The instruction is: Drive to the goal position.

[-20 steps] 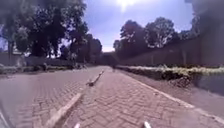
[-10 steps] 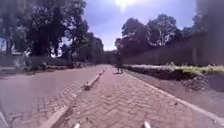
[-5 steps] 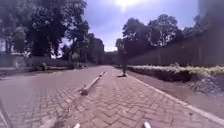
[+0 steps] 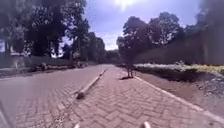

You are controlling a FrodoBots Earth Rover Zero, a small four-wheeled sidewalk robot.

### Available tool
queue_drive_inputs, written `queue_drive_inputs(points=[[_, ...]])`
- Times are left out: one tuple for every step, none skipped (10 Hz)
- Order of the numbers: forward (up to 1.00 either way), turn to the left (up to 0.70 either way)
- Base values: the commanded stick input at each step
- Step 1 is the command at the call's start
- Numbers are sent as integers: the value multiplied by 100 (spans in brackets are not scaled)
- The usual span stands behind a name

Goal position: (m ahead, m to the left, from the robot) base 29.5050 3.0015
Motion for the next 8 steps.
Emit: queue_drive_inputs(points=[[70,0],[70,0],[70,0],[70,0],[70,0],[70,-33],[70,-34],[70,-35]])
